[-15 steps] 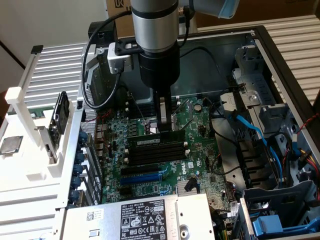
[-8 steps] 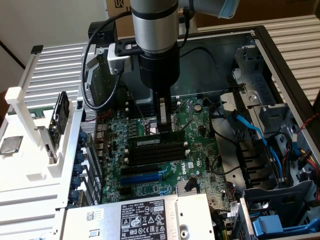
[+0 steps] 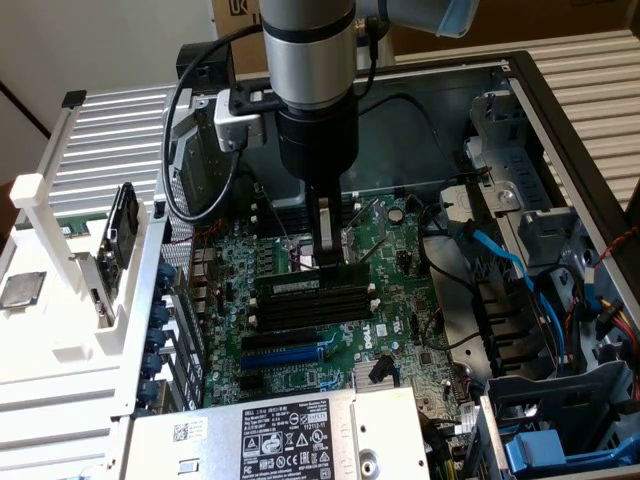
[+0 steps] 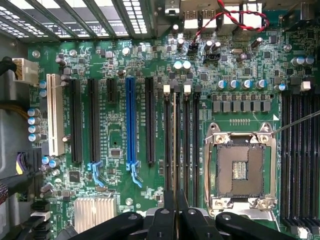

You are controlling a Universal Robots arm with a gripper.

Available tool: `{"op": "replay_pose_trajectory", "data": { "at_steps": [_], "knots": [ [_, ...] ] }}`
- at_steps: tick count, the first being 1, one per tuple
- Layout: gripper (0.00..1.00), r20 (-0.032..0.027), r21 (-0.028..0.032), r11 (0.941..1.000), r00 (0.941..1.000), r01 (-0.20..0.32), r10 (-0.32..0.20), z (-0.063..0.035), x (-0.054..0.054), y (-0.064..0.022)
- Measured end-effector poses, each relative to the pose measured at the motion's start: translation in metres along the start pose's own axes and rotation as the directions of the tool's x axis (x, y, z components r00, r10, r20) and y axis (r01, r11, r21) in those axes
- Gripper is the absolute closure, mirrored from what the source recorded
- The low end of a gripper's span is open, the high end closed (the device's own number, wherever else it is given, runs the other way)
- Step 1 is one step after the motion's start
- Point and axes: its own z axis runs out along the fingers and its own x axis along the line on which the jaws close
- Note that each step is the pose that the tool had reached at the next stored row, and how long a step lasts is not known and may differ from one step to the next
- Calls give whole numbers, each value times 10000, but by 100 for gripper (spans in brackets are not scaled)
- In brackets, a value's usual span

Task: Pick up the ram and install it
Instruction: 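Insert the ram into the slot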

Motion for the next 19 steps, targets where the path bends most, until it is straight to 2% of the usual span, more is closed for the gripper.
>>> {"op": "replay_pose_trajectory", "data": {
  "at_steps": [10, 19],
  "knots": [
    [88, -3, -4, 10000, 10000, 27, -27, 73, 6, 2],
    [88, 1, -4, 9999, 9999, 123, -123, 90, 17, 3]
  ]
}}
